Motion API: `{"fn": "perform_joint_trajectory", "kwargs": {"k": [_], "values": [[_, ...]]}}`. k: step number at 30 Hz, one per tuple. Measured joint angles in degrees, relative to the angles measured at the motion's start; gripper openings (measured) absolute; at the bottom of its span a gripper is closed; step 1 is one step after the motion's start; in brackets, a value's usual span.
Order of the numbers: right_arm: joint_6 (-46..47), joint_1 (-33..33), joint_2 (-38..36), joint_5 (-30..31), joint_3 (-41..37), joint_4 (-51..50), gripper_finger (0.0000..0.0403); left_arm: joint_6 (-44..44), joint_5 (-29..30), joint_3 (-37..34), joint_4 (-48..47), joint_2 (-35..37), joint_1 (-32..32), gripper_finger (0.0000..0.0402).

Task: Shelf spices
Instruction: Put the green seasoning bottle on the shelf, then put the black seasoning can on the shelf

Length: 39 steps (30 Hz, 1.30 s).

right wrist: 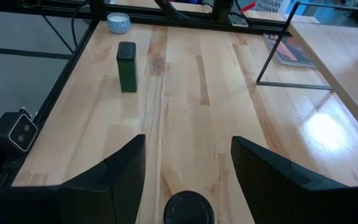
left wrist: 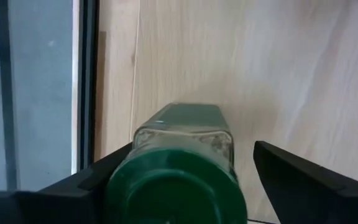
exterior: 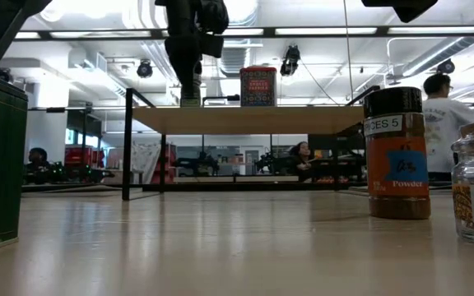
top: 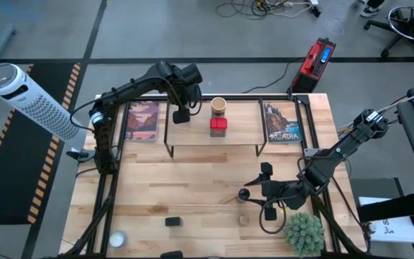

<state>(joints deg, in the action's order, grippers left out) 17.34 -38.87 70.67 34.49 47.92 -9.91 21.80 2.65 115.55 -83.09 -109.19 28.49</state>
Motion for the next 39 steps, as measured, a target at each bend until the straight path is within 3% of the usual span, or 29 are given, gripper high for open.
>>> {"fn": "perform_joint_trajectory", "kwargs": {"k": [4,17,39], "values": [[0.0,0.0,0.0,0.0,0.0,0.0,0.0213,0.6,3.0,0.0,0.2,0.5,-0.7,0.0301],[0.0,0.0,0.0,0.0,0.0,0.4,0.0213,-0.1,3.9,0.0,0.6,1.9,-1.7,0.0329],[-0.8,0.0,0.0,0.1,0.0,1.9,0.0213,-0.4,10.2,0.0,3.0,9.7,-3.8,0.0326]]}}
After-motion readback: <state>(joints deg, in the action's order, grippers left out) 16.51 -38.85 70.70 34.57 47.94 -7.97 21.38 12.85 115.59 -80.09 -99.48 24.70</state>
